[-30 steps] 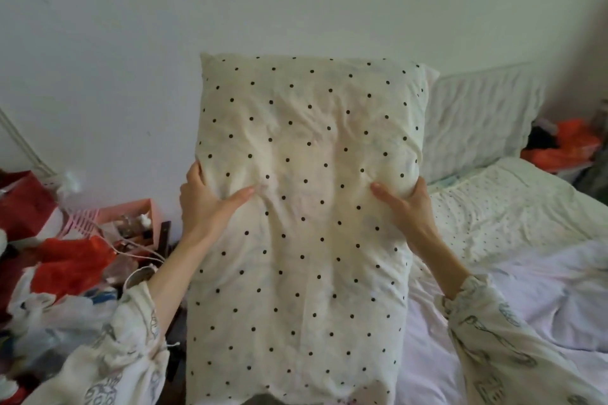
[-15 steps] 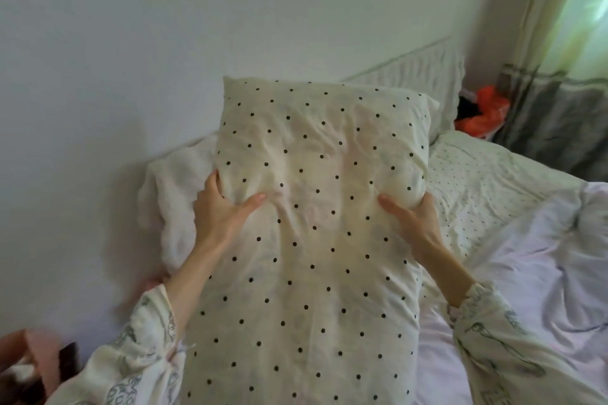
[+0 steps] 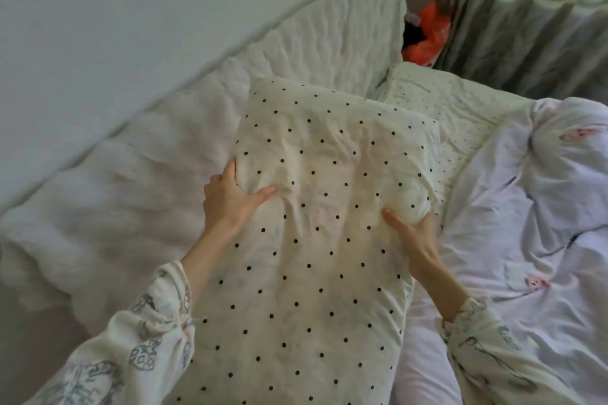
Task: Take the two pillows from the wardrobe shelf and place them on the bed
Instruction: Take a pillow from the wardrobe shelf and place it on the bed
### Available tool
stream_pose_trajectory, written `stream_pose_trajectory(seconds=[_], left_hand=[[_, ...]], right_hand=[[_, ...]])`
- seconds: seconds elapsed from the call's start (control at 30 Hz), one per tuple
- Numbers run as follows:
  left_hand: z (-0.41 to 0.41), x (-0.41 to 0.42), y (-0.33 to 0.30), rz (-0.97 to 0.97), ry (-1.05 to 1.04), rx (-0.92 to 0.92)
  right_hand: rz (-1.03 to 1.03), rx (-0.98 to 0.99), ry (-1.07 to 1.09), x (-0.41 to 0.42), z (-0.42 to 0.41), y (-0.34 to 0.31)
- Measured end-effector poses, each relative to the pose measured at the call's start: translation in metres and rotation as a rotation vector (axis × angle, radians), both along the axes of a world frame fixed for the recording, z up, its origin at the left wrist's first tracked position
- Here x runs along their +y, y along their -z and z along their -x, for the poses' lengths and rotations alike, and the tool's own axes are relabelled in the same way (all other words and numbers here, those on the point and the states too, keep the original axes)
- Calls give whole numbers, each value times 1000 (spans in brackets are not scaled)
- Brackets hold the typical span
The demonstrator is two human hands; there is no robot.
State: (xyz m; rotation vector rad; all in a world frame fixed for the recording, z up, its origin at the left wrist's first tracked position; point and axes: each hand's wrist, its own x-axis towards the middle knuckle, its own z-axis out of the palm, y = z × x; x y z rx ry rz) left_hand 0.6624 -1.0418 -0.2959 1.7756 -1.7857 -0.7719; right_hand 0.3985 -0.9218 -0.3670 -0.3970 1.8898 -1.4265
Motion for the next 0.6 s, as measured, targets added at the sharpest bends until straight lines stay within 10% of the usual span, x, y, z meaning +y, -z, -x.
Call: stream_pose_trajectory(seconds=[0.6], left_hand=[[100, -138, 211, -327, 249, -156]], right_hand=[[-321, -51, 99, -73, 61, 198]])
